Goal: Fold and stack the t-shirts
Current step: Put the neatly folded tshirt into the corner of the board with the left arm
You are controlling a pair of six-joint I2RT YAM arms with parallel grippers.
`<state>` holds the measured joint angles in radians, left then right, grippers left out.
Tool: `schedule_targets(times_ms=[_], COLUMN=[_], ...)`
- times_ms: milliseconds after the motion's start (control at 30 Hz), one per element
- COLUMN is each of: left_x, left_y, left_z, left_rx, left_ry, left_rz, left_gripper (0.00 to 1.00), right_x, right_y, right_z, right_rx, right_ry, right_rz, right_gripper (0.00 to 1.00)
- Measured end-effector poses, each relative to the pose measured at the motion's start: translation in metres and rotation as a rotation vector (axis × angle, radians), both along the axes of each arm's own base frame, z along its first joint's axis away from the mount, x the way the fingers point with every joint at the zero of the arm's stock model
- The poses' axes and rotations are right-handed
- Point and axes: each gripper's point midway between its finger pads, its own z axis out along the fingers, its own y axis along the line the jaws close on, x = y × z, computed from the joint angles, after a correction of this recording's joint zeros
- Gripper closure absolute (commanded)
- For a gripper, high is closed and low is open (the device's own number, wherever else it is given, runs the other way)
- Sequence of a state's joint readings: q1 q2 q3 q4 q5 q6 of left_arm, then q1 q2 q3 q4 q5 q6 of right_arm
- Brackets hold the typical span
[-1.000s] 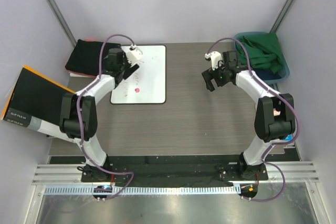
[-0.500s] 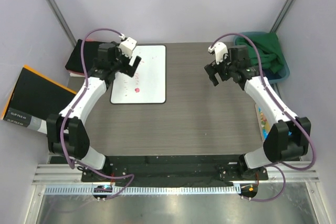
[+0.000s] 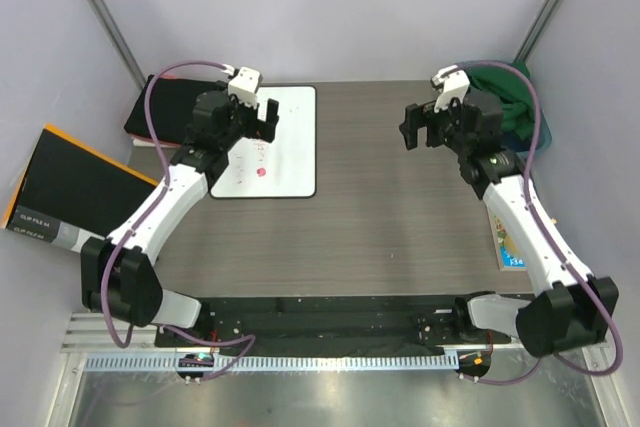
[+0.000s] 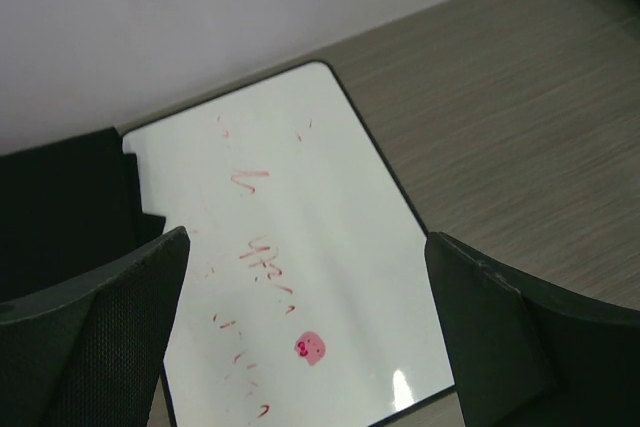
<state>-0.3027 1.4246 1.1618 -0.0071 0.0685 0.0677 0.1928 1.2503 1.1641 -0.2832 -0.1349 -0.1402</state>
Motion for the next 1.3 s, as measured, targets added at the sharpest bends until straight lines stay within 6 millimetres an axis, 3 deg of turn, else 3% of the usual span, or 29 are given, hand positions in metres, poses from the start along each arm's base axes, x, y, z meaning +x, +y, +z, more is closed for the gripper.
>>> schedule_targets(times_ms=[133, 233, 367, 467, 600, 700, 867, 1067, 1200, 1300], left_x=[-0.007, -0.017, -0.03, -0.038, -0.054, -0.077, -0.097, -0.111, -0.115, -0.114], left_y=[-0.009, -0.009, -0.003, 0.009, 0.034, 0.055, 0.081, 0.108, 0.116, 0.119], left_z=[0.041, 0.046, 0.022, 0.002, -0.018, -0.055, -0.098, -0.134, -0.156, -0.154], left_rx=[-0.041, -0.038, -0.005, -0.017, -0.024, 0.0, 0.046, 0.055, 0.083, 0.09], left_ry=[-0.129, -0.177, -0.141, -0.067, -0.041, -0.006, 0.022, 0.0, 0.035, 0.037], left_rz=[-0.028, -0.05, -0.055, 0.018, 0.132, 0.209, 0.31, 0.402, 0.425, 0.436], left_gripper=[0.0, 0.0, 0.0, 0.0, 0.0, 0.0, 0.0, 0.0, 0.0, 0.0], right_x=[-0.009, 0.0, 0.016, 0.011, 0.009, -0.002, -0.02, -0.035, -0.034, -0.021], right_y=[0.025, 0.038, 0.037, 0.018, -0.002, -0.018, -0.046, -0.076, -0.076, -0.073], right_z=[0.044, 0.048, 0.002, -0.041, -0.053, -0.067, -0.1, -0.126, -0.14, -0.136], right_rx=[0.137, 0.196, 0.205, 0.154, 0.08, 0.03, -0.037, -0.043, -0.046, -0.049], right_ry=[-0.172, -0.186, -0.059, 0.059, 0.072, 0.071, 0.088, -0.033, -0.049, -0.046], right_rz=[0.107, 0.142, 0.076, -0.049, -0.18, -0.254, -0.378, -0.519, -0.515, -0.514], right_gripper=[0.0, 0.0, 0.0, 0.0, 0.0, 0.0, 0.0, 0.0, 0.0, 0.0])
